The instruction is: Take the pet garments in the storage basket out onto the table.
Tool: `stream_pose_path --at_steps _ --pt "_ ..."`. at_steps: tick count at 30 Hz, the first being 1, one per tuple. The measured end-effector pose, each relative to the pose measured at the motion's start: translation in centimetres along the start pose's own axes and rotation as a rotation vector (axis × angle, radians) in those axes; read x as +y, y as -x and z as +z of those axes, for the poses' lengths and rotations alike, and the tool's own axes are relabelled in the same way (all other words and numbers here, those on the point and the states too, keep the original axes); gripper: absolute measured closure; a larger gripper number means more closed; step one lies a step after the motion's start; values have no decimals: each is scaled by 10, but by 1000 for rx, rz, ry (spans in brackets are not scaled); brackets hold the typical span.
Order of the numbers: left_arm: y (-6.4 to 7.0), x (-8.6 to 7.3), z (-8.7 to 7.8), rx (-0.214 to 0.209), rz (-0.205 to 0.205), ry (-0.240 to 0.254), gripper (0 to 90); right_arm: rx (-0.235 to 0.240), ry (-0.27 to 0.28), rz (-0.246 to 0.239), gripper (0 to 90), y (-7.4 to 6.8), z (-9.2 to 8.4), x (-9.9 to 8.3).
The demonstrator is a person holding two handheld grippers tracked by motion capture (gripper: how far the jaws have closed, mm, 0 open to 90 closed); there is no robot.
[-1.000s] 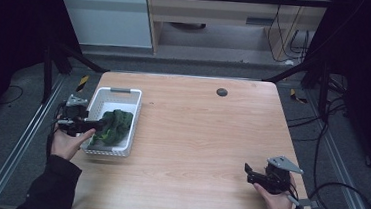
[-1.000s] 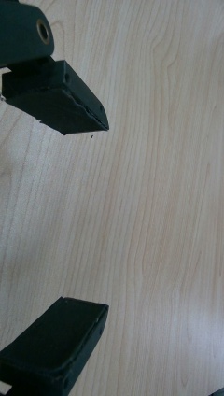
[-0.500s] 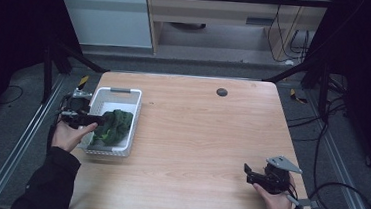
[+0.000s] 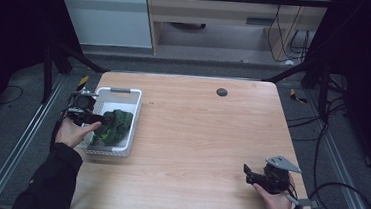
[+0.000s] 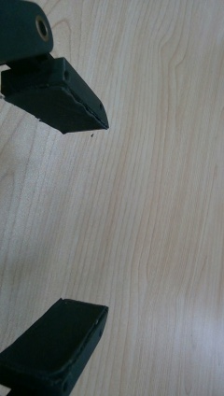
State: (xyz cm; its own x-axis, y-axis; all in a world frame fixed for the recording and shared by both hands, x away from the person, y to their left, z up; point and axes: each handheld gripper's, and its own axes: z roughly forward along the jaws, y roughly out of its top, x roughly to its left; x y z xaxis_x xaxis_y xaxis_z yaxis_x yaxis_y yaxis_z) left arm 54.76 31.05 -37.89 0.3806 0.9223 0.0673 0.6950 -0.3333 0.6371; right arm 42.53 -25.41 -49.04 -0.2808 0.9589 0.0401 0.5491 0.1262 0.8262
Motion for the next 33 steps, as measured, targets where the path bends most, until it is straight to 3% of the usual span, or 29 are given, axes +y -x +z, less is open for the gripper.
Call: stream_pose_path --at_steps 33 --pt "8 -2 38 -10 2 -121 157 7 -21 -6 86 1 2 -3"
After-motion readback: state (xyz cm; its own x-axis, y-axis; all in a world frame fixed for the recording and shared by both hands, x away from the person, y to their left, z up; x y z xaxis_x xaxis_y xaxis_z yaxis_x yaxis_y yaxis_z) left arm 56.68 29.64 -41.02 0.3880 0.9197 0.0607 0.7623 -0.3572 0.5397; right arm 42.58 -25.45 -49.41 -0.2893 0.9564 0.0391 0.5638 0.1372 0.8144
